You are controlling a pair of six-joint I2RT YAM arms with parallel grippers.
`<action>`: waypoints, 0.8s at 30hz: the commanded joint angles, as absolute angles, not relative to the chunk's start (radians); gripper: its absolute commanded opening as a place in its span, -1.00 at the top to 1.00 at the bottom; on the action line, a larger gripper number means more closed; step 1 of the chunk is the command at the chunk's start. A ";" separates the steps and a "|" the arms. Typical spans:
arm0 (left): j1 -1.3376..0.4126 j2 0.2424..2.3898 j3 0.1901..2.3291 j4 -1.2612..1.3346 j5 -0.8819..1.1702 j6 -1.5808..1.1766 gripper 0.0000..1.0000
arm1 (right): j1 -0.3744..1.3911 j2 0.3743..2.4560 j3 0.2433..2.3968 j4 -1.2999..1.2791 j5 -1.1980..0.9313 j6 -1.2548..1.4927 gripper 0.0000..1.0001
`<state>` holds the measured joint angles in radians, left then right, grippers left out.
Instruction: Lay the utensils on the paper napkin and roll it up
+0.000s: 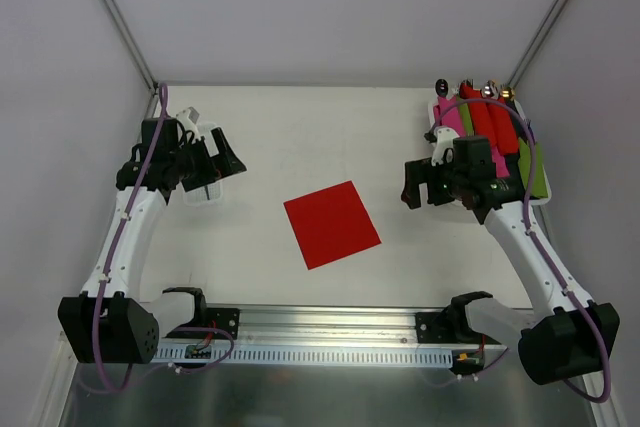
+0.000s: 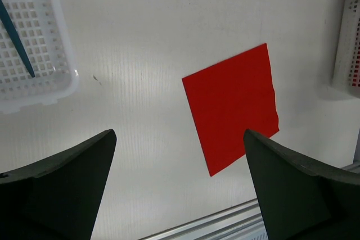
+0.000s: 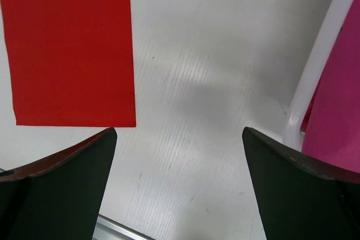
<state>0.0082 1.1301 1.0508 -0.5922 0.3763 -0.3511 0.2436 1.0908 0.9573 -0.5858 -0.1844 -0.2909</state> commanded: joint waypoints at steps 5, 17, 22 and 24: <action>0.014 1.057 1.029 -0.560 0.262 -0.494 -0.98 | 0.305 1.111 0.916 -0.405 -0.275 -0.226 -0.99; 0.015 0.850 0.916 -0.560 0.210 -0.520 -0.98 | 0.763 1.480 1.084 -0.359 -0.061 -0.195 -0.98; 0.017 0.810 0.877 -0.561 0.199 -0.554 -0.97 | 0.873 1.644 1.167 -0.353 0.044 -0.183 -0.98; 0.015 0.807 0.871 -0.560 0.198 -0.560 -0.98 | 0.908 1.680 1.175 -0.353 0.070 -0.173 -0.98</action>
